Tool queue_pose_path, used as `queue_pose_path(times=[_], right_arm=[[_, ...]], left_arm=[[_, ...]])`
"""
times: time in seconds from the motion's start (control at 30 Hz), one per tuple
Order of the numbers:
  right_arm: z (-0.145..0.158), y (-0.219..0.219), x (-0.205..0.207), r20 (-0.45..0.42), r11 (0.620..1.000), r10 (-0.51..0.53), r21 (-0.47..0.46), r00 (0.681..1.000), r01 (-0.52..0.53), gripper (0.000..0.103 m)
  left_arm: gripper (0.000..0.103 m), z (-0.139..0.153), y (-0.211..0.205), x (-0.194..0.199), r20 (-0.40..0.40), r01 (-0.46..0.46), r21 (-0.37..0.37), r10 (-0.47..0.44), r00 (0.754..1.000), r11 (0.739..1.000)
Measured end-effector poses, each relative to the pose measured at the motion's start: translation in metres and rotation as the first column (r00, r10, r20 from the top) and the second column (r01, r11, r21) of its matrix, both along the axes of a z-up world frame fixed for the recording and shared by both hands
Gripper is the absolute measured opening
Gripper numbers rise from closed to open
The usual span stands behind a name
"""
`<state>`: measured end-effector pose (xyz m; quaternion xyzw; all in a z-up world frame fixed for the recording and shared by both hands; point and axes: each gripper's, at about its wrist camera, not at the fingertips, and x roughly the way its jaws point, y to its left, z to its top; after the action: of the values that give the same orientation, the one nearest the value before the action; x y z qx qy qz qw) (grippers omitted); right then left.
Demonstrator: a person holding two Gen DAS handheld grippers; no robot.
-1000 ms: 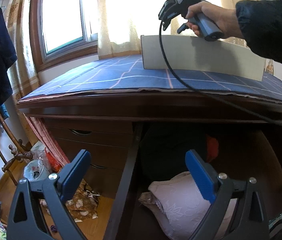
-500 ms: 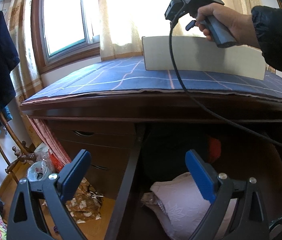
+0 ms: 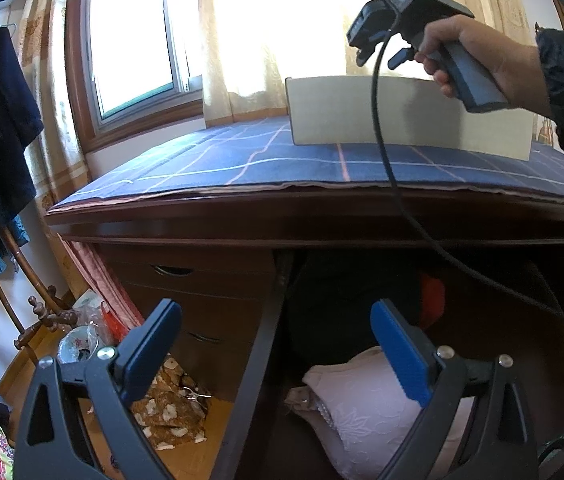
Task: Take underwear out of drawer
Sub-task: 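Withdraw the open right tool from the box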
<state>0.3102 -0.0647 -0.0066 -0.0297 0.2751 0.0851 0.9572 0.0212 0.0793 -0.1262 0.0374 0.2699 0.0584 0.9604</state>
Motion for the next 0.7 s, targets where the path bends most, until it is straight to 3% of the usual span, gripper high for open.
queue_pose_path(times=[0.37,0.7], right_arm=[[-0.006,-0.009,-0.026,0.008,1.000,0.016,0.005,1.000,-0.016,0.048],[-0.009,-0.029,-0.046,0.043,0.999,0.017,0.041,0.999,-0.019,0.048]], left_arm=[[0.097,0.001,0.004,-0.001,0.015,-0.003,-0.015,0.003,1.000,1.000],[0.097,0.001,0.015,-0.005,0.048,0.008,-0.094,-0.004,0.999,0.996]])
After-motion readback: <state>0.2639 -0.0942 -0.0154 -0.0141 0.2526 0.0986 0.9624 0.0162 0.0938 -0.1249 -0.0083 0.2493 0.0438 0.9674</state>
